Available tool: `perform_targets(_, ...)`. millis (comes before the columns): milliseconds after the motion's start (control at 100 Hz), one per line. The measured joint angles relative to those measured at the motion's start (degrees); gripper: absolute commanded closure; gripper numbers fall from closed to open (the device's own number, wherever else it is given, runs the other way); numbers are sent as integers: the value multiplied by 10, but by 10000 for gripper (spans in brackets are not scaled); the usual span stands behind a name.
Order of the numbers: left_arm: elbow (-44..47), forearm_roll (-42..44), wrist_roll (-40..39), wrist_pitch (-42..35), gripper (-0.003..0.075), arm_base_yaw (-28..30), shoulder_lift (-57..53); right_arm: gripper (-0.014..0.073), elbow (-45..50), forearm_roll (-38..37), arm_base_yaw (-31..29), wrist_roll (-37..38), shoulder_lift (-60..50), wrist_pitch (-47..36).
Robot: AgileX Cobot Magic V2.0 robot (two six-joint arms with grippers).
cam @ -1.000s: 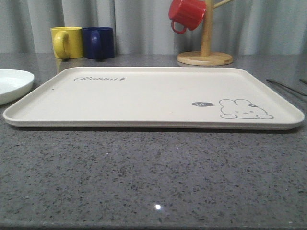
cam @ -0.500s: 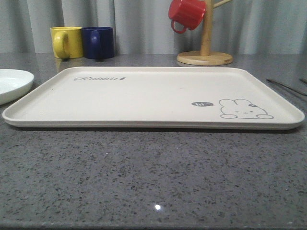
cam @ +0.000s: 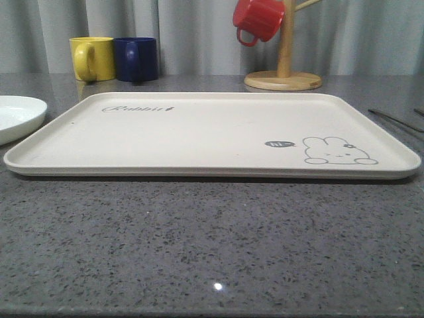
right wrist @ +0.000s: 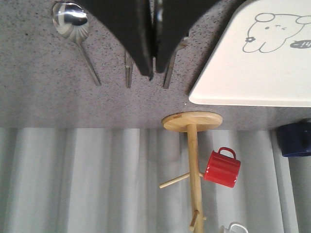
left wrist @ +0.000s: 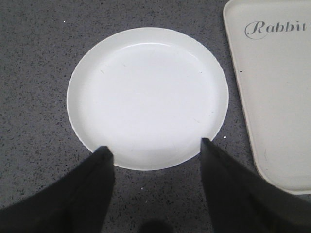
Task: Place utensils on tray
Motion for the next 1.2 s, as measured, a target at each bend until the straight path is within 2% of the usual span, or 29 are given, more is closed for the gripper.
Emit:
perform_targets(190,-3,11,-3,-7,269,10,10,662,0,0,0,0,0,0)
perform_targets(460,-55,1,-11,-11,269,101,107,662,0,0,0,0,0,0)
perform_targets(590,-86,-4,-8,-8,270,125,173,662,0,0,0,0,0,0)
perform_targets(920,-175,-6,26,7,270,130,339,662,0,0,0,0,0,0)
perform_targets(1200,-200,-6,29,16,270,130,397,662,0,0,0,0,0,0)
